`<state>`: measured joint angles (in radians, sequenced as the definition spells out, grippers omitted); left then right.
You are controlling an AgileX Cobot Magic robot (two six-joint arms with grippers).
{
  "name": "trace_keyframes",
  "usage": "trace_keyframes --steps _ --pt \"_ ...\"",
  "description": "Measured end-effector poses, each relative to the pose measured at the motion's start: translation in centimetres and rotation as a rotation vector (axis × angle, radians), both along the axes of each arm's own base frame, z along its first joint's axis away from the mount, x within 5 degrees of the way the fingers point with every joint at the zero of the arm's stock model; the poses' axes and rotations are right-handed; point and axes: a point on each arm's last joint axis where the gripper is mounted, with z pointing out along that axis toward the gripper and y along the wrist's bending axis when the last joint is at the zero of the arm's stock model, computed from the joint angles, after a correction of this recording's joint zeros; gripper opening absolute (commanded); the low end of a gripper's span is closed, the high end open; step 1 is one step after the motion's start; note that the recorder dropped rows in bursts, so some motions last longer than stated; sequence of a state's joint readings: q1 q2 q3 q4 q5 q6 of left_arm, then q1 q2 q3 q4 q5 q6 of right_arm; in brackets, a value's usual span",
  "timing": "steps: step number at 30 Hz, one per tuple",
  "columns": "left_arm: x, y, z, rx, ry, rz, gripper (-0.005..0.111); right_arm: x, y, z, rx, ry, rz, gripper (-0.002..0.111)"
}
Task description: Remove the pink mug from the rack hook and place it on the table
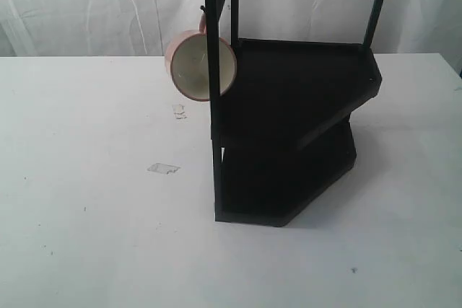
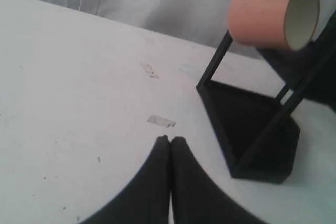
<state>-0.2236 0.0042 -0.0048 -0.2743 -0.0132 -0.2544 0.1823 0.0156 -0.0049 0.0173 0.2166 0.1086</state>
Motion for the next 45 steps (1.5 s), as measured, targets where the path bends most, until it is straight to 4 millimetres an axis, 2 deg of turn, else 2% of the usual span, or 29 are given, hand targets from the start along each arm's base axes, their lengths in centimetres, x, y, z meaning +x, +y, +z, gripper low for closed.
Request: trace_keyframes --steps 5,7,10,15,16,18,19,20,21,22,23,24,25,28,31,36,41,45 --pt "0.1 0.2 1.0 -0.188 -0.022 0.035 0.0 0.0 0.0 0.0 0.0 0.0 0.0 0.0" --pt "-0.2 0.2 2.2 -0.189 -0.032 0.026 0.0 0.0 0.0 0.0 0.0 0.0 0.0 0.0" --pt "-1.0 0.2 5.4 -0.157 -0.088 0.005 0.0 0.0 0.0 0.0 0.0 0.0 0.0 0.0" --pt "-3.6 0.3 11.2 0.028 -0.18 -0.051 0.0 0.0 0.0 0.0 0.0 0.0 0.0 0.0" --pt "-4.2 0.2 12.8 0.134 -0.169 -0.094 0.0 0.0 0.0 0.0 0.0 0.0 0.0 0.0" --pt "-4.2 -0.5 14.6 0.29 -0.079 -0.192 0.001 0.0 0.0 0.0 0.0 0.0 0.0 0.0" --pt "-3.8 -0.7 15.1 0.332 -0.042 -0.221 0.006 0.0 0.0 0.0 0.0 0.0 0.0 0.0" --pt "-2.4 -1.1 15.7 0.386 0.029 -0.257 0.012 0.0 0.0 0.0 0.0 0.0 0.0 0.0" --pt "-1.6 -1.4 15.8 0.403 0.061 -0.271 0.029 0.0 0.0 0.0 0.0 0.0 0.0 0.0" --pt "0.1 -1.9 15.8 0.423 0.104 -0.307 0.04 0.0 0.0 0.0 0.0 0.0 0.0 0.0" --pt "1.1 -2.4 15.7 0.432 0.118 -0.336 0.061 0.0 0.0 0.0 0.0 0.0 0.0 0.0" --pt "2.8 -3.3 15.5 0.437 0.119 -0.404 0.072 0.0 0.0 0.0 0.0 0.0 0.0 0.0" --pt "4.3 -4.2 15.5 0.412 0.104 -0.463 0.075 0.0 0.0 0.0 0.0 0.0 0.0 0.0" --pt "8.0 -5.9 15.6 0.354 -0.001 -0.541 0.075 0.0 0.0 0.0 0.002 0.0 0.0 0.0" --pt "11.3 -6.6 15.0 0.317 -0.051 -0.512 0.075 0.0 0.0 0.0 0.002 0.0 0.0 0.0" --pt "13.8 -7.3 14.2 0.285 -0.106 -0.509 0.075 0.0 0.0 0.0 0.002 0.0 0.0 0.0" --pt "16.5 -8.1 12.9 0.34 -0.131 -0.55 0.075 0.0 0.0 0.0 0.002 0.0 0.0 0.0" --pt "18.8 -8.8 13.0 0.34 -0.126 -0.569 0.075 0.0 0.0 0.0 0.002 0.0 0.0 0.0"
